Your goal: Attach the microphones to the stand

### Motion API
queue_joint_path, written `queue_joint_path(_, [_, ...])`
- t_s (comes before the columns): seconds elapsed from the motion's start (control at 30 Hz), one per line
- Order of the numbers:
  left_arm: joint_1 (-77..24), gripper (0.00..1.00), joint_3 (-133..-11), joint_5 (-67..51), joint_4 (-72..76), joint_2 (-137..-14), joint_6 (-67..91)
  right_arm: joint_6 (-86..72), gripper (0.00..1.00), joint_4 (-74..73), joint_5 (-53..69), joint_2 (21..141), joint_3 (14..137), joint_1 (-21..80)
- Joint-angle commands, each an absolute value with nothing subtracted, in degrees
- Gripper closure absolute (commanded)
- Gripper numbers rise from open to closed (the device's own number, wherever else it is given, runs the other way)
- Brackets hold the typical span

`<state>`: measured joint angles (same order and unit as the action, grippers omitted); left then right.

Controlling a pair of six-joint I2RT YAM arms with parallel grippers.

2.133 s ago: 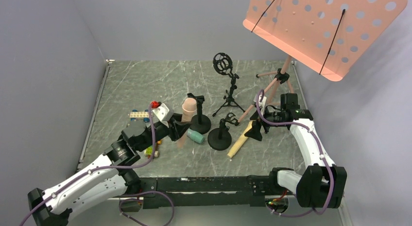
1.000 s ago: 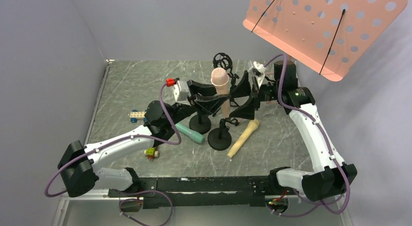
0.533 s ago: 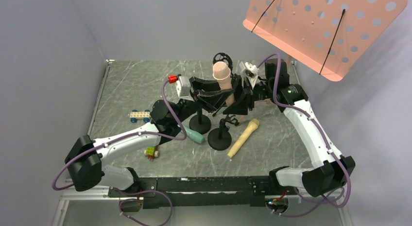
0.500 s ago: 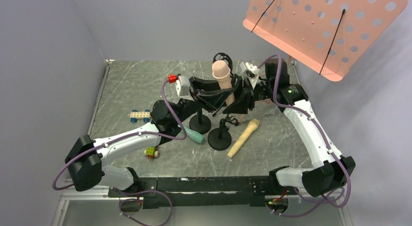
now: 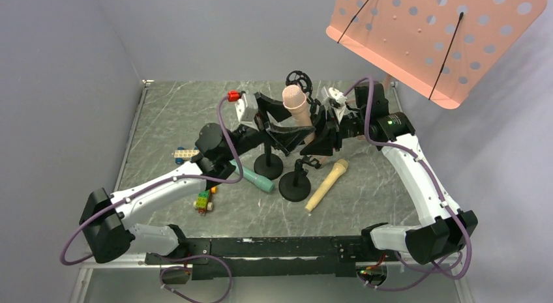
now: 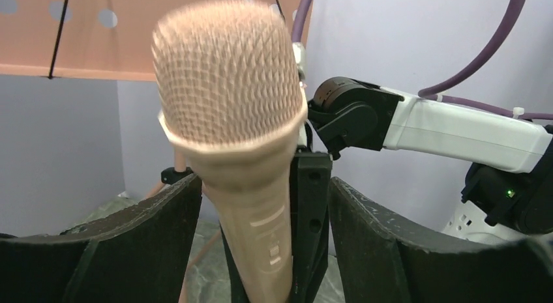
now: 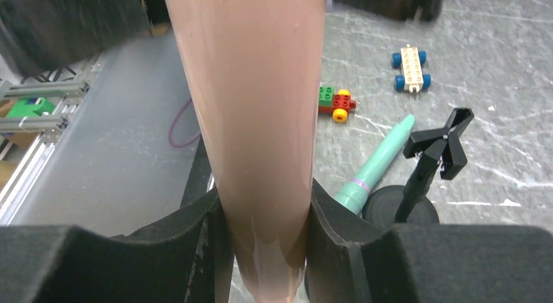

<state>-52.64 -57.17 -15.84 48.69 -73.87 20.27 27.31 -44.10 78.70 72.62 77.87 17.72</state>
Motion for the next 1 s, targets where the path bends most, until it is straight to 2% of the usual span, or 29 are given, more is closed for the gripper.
queue_joint_path(0.0, [-49.02,0.23,-62.56,-25.45,38.95,-70.84,21.82,35.35,0.91,-50.28,75.29,71.1,80.97,17.97])
queue_joint_path(0.33, [-47.0,0.31,-69.61,-35.85,30.45,-74.51,24.61,41.13,0.91,-55.8,71.81,71.14,82.17,18.86])
queue_joint_path(0.5, [-47.02,0.37,-70.54,-36.72,28.95,-75.43,24.17,41.31,0.91,-55.98,71.88,71.54,82.25,18.95])
queue_joint_path(0.63, [-47.02,0.54,-71.21,-36.95,27.69,-75.82,22.86,41.4,0.91,-55.99,71.9,71.71,82.13,18.97])
queue_joint_path(0.67, [-46.98,0.62,-71.46,-37.09,27.61,-76.02,22.65,41.4,0.91,-55.99,71.9,71.79,82.05,18.98])
queue_joint_path(0.73, [-46.93,0.87,-72.05,-37.78,27.49,-76.41,22.35,41.4,0.91,-56.01,71.86,71.93,81.93,18.98])
queue_joint_path(0.77, [-46.84,0.96,-72.35,-37.87,27.22,-76.55,22.39,41.4,0.9,-55.99,71.84,72.0,81.85,18.98])
queue_joint_path(0.8, [-46.76,1.0,-72.37,-37.64,27.16,-76.51,22.33,41.44,0.9,-56.06,71.73,72.03,81.75,18.93])
queue_joint_path(0.83, [-46.75,1.0,-72.23,-37.36,27.2,-76.4,22.28,41.52,0.88,-56.25,71.64,72.1,81.74,18.97])
queue_joint_path(0.9, [-46.64,1.0,-71.39,-36.5,27.52,-75.72,21.68,41.59,0.77,-56.34,71.64,72.1,81.54,18.97])
queue_joint_path(0.97, [-46.59,1.0,-70.2,-35.44,27.66,-74.67,20.67,41.4,0.53,-55.81,71.17,71.55,81.12,18.98])
